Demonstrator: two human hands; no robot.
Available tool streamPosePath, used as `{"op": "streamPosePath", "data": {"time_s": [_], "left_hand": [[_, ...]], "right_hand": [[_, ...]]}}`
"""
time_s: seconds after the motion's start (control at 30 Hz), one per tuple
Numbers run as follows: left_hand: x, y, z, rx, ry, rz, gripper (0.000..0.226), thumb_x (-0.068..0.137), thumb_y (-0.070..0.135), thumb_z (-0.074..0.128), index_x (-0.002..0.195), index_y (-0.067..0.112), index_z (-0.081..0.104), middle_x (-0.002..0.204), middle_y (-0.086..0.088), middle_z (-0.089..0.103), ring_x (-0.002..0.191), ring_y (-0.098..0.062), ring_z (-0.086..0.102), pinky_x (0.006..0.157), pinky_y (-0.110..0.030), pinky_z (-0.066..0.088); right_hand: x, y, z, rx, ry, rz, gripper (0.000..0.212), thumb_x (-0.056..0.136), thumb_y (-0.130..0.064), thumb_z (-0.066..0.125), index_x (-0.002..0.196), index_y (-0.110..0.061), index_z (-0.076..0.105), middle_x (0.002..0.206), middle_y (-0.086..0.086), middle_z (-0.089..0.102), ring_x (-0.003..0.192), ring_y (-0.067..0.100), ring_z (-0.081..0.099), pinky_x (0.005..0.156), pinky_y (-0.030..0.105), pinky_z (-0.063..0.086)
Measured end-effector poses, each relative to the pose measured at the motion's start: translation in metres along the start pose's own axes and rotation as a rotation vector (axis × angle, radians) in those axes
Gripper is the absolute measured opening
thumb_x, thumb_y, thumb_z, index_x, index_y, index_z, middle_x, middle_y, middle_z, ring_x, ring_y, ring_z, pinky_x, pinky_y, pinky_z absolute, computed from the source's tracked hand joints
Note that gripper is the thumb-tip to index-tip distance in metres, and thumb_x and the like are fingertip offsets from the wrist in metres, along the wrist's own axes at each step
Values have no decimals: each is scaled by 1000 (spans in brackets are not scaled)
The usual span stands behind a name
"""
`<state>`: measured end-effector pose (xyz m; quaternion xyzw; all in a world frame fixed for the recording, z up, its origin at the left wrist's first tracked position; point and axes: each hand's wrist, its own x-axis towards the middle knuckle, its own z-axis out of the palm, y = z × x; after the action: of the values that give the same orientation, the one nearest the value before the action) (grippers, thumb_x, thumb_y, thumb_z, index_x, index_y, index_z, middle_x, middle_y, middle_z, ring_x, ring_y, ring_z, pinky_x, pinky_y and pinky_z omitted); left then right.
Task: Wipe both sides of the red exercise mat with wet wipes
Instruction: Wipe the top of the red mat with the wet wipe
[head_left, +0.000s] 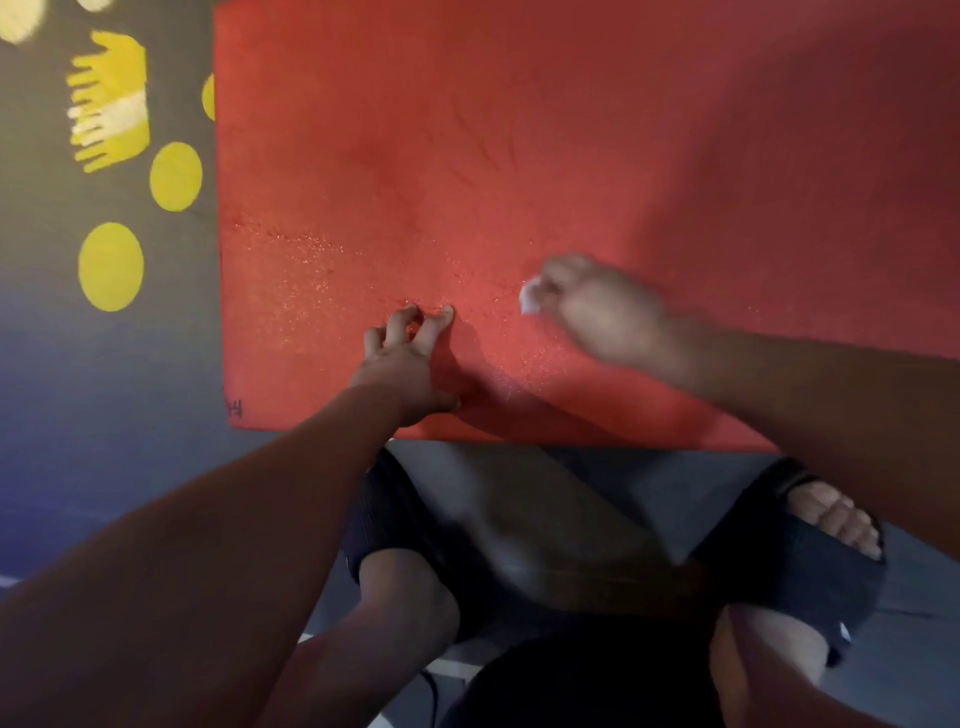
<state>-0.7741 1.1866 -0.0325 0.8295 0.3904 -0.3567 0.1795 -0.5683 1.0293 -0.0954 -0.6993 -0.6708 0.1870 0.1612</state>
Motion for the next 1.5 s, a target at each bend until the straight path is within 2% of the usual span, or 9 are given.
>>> {"op": "streamPosePath", "data": {"time_s": [0.1,0.23,0.33,0.53,0.73,0.87,1.13,1.37,1.5], "left_hand": [[0,-1,2,-17,7,4,119,68,46,89,155,53,10,162,8,5,141,-34,18,117,-47,32],[1,-4,2,-22,-8,6,118,67,48,89,155,53,10,162,8,6,142,-34,16,118,-47,32],[2,-5,-1,1,-15,21,118,66,51,89,155,53,12,162,6,7,141,-34,18,117,-46,32],[0,2,-37,200,-95,100,104,77,49,78,158,44,12,161,-1,14,140,-39,28,113,-45,36],[-21,17,-119,651,20,357,54,93,37,59,142,24,42,147,-5,39,135,-30,38,100,-42,47],[-33,9,-141,658,-2,438,53,95,43,54,140,19,45,138,-8,47,129,-32,44,100,-43,49],[29,-14,-86,378,47,402,67,92,46,59,150,24,34,146,-8,37,133,-36,36,109,-46,42],[69,-34,-49,210,80,367,85,85,57,64,153,51,13,164,1,3,148,-43,3,116,-61,29],[67,-36,-47,182,66,313,88,87,55,66,152,57,6,166,11,-7,151,-41,-4,118,-62,26]], "right_hand": [[15,7,-3,-18,71,207,26,95,-9,48,117,-15,60,117,9,53,113,30,48,91,37,44],[-19,-53,14,-61,-92,-221,48,103,-39,17,118,-15,56,111,4,52,105,22,49,90,38,44],[-22,-49,7,-38,-161,-288,66,93,-47,4,122,-17,54,110,3,50,107,21,49,85,38,49],[35,8,-56,-24,-94,-12,25,91,-11,55,113,-16,67,100,5,54,100,28,55,79,31,47],[36,16,-136,-111,-275,-100,27,86,-13,55,107,-19,73,97,6,62,91,29,64,84,36,53],[37,29,-138,-137,-228,104,23,90,-15,57,104,-14,74,98,8,62,93,30,64,85,43,54],[38,18,-57,53,282,589,33,83,7,54,106,-5,73,101,13,70,99,32,65,92,32,48],[18,-15,-7,90,121,239,31,87,0,53,111,-8,70,99,14,64,90,31,66,86,36,54],[42,28,-31,-57,269,596,39,80,-7,44,106,-13,72,105,14,68,97,34,65,91,34,49]]}}
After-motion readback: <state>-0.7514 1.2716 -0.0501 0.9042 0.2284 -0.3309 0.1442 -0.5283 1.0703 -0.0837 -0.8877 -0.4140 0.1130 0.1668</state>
